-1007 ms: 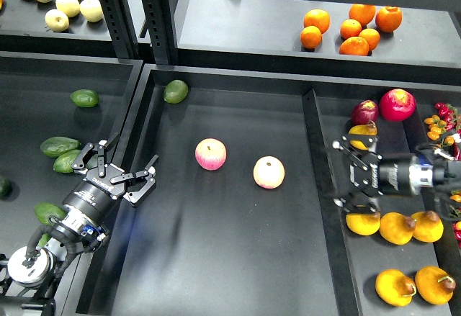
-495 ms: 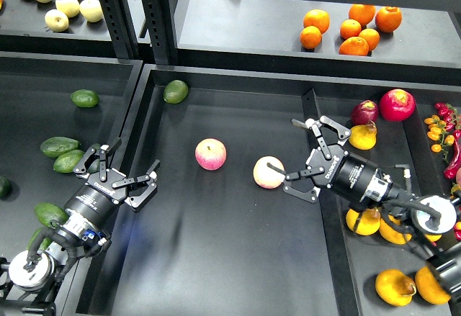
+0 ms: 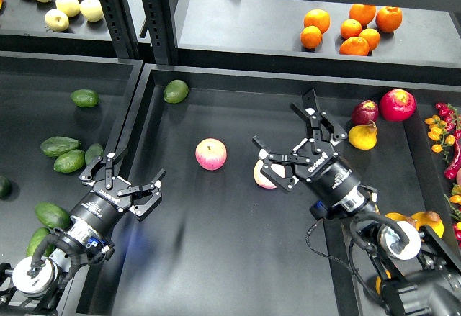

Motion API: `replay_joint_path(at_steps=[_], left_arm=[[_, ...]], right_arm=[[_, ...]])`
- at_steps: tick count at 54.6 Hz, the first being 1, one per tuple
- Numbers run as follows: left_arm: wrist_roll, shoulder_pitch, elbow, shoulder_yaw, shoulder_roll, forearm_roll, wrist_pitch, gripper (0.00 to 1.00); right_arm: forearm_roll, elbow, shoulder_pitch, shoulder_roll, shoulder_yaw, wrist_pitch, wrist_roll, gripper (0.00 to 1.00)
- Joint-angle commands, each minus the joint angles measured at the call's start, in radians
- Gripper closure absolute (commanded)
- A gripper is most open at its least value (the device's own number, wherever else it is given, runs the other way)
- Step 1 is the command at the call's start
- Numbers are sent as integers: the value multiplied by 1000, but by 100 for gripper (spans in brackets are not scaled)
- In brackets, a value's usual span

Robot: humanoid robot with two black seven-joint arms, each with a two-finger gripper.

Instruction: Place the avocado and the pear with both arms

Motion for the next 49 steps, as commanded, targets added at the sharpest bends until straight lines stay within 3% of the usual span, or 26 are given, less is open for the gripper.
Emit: replay_joint_path(at_steps=[1, 30, 49], left_arm=[[0, 5, 3, 0, 0, 0, 0, 1], [0, 23, 6, 2, 0, 0, 0, 1], [0, 17, 0, 35, 0, 0, 0, 1]], right_arm=[[4, 33, -50, 0, 50, 0, 0, 1], [205, 89, -144, 0, 36, 0, 0, 0], [206, 107, -164, 0, -21, 0, 0, 0]])
